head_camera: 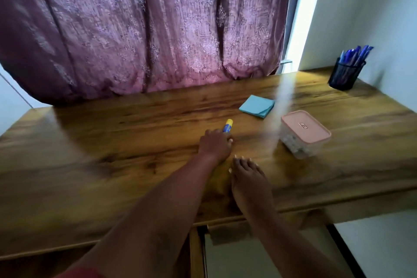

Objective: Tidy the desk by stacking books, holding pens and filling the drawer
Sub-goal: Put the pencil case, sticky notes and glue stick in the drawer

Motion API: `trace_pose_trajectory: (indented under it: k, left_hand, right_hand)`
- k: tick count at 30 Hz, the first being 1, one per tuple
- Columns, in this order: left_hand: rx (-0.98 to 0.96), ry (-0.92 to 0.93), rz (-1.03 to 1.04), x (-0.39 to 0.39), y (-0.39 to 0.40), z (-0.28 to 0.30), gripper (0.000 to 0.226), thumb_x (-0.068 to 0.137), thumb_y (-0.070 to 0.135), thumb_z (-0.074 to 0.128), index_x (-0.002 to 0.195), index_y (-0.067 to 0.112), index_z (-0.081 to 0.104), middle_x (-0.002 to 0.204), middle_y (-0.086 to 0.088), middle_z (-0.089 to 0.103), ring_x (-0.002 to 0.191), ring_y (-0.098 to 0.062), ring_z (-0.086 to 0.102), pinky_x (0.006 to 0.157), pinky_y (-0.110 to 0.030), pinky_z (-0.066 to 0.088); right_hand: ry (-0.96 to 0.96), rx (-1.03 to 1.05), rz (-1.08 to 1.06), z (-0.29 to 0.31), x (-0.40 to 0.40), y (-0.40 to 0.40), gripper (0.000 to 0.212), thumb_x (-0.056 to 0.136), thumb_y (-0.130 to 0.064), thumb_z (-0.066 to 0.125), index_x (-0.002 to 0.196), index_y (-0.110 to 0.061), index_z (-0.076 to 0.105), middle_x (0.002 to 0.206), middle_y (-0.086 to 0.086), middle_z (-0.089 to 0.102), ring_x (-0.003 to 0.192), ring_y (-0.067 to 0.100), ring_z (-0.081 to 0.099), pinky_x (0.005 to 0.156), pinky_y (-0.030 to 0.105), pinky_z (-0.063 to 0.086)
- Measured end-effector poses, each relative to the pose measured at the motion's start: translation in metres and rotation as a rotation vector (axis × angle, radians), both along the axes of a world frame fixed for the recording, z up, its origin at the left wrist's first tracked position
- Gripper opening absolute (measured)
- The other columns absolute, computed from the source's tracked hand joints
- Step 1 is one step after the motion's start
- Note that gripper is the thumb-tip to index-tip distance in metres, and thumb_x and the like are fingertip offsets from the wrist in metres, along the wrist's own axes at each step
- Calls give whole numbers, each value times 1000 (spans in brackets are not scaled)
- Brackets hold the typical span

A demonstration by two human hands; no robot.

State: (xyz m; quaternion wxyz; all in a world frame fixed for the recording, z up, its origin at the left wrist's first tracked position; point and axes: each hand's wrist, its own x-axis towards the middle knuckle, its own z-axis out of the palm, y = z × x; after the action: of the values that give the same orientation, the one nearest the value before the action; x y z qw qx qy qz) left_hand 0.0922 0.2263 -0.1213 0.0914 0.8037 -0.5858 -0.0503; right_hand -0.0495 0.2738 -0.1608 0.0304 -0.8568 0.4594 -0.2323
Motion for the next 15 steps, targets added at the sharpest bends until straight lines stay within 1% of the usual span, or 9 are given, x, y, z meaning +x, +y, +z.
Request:
trace_pose_trajectory:
  k: [3, 5, 7, 9, 11, 12, 13, 14, 15]
  left_hand:
    - [-56, 54, -4, 1, 0, -2, 32, 94, 24, 49, 121, 18, 65, 124, -9, 61, 117, -29, 53, 97, -36, 35]
    - [-61, 139, -14, 1, 11, 6, 30, 92, 20, 53, 117, 15, 68, 122, -12, 64, 115, -28, 56, 96, -34, 37]
    - [-81, 255, -23, 1, 34, 15, 26, 88, 19, 59, 112, 16, 71, 119, -10, 67, 111, -27, 60, 89, -28, 41]
    - [-92, 355, -28, 4, 73, 25, 23, 87, 17, 64, 108, 14, 73, 114, -9, 70, 105, -23, 63, 77, -20, 36]
    - [-94, 480, -19, 15, 128, 31, 20, 85, 13, 67, 104, 11, 74, 106, -9, 73, 90, -14, 65, 70, -17, 35]
    - [-93, 562, -9, 22, 156, 35, 19, 84, 12, 69, 102, 10, 74, 97, -8, 74, 78, -4, 63, 67, -15, 38]
    - [-84, 637, 24, 31, 189, 38, 17, 82, 10, 71, 99, 10, 74, 85, -2, 73, 67, 7, 56, 63, -12, 39]
    - [-66, 694, 60, 42, 222, 40, 16, 80, 8, 73, 96, 11, 74, 75, 6, 68, 58, 11, 52, 59, -9, 37]
    - [-42, 722, 93, 55, 256, 40, 16, 78, 8, 75, 93, 13, 73, 69, 13, 62, 53, 13, 50, 57, -7, 36]
  right_hand:
    - [1, 0, -6, -2, 0, -1, 34, 81, -18, 65, 114, -8, 66, 106, 9, 71, 102, 29, 66, 90, 38, 51]
    - [2, -17, -4, 2, -1, -3, 32, 80, -18, 67, 110, -8, 68, 102, 10, 72, 97, 29, 68, 86, 37, 53]
    - [-3, -41, 11, 9, -5, -6, 29, 79, -18, 66, 106, -8, 70, 96, 11, 74, 91, 29, 70, 78, 37, 55]
    - [0, -4, 24, 20, -11, -4, 26, 82, -19, 63, 105, -10, 69, 95, 13, 73, 87, 32, 70, 72, 36, 55]
    - [45, 127, 34, 32, -13, -1, 21, 91, -23, 52, 107, -14, 62, 94, 15, 70, 85, 33, 67, 67, 36, 50]
    - [51, 207, 24, 41, -16, -1, 19, 94, -26, 46, 106, -16, 57, 93, 15, 67, 83, 33, 65, 66, 36, 46]
    - [82, 277, 31, 50, -16, 2, 18, 95, -28, 44, 106, -17, 53, 89, 16, 64, 80, 33, 62, 65, 36, 44]
    - [126, 322, 47, 56, -16, 5, 16, 95, -29, 45, 104, -17, 50, 85, 15, 62, 75, 32, 59, 64, 35, 44]
    - [160, 334, 67, 63, -13, 13, 15, 94, -29, 47, 102, -17, 49, 82, 12, 59, 71, 30, 56, 63, 36, 46]
